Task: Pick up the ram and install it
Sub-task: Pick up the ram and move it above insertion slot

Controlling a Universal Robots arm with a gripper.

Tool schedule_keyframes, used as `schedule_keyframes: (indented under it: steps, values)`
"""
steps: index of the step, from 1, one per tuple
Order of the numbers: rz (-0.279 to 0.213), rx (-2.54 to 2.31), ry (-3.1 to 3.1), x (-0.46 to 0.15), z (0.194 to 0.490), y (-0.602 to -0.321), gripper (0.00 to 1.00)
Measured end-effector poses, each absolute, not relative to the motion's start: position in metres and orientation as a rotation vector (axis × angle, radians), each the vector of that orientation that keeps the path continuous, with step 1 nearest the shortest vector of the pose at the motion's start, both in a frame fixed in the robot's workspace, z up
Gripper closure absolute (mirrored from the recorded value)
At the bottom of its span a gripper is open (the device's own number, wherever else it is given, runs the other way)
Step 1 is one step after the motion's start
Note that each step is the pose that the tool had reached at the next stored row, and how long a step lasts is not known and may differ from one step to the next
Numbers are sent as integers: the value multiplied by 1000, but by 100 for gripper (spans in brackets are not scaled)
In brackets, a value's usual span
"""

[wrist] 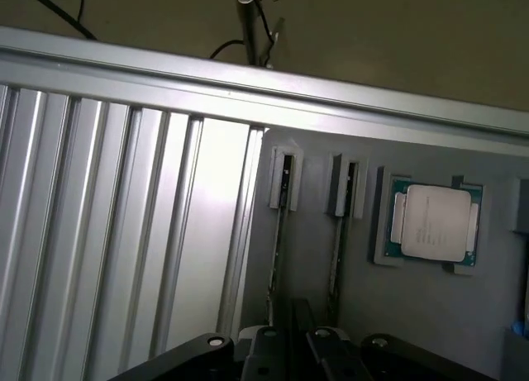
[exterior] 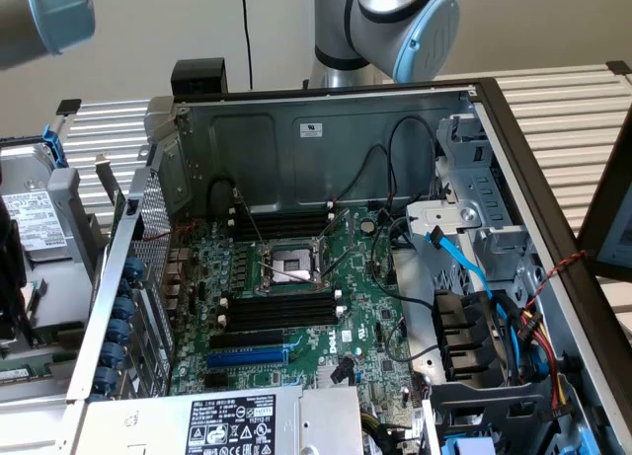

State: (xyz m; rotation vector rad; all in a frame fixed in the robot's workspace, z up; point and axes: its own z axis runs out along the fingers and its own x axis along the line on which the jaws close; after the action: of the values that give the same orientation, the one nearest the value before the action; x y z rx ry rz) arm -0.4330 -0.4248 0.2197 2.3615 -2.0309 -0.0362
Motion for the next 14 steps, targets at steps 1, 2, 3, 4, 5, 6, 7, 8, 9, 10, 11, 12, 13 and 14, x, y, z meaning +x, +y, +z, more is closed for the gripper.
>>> schedule_keyframes:
  steps: [1, 2, 3, 4, 5, 6, 7, 8, 9, 10, 11, 12, 13, 14]
  values:
    - [-35, 2363, -2028, -433, 218, -425, 82]
    - [-34, 2365, -2024, -433, 217, -425, 82]
    - [-33, 2366, -2022, -433, 216, -425, 82]
    - [-32, 2366, -2020, -433, 215, -426, 82]
    - [-30, 2367, -2017, -433, 214, -426, 82]
    - [-29, 2368, -2015, -433, 214, -426, 82]
    - [-28, 2369, -2013, -433, 212, -426, 82]
    - [-27, 2370, -2010, -433, 212, -426, 82]
    - [-26, 2370, -2009, -433, 211, -426, 82]
    - [-26, 2370, -2009, -433, 211, -426, 82]
    - [-26, 2370, -2009, -433, 211, -426, 82]
    - [-26, 2370, -2009, -433, 211, -426, 82]
    - [-26, 2370, -2009, -433, 211, -426, 82]
    - [-26, 2370, -2009, -433, 210, -426, 82]
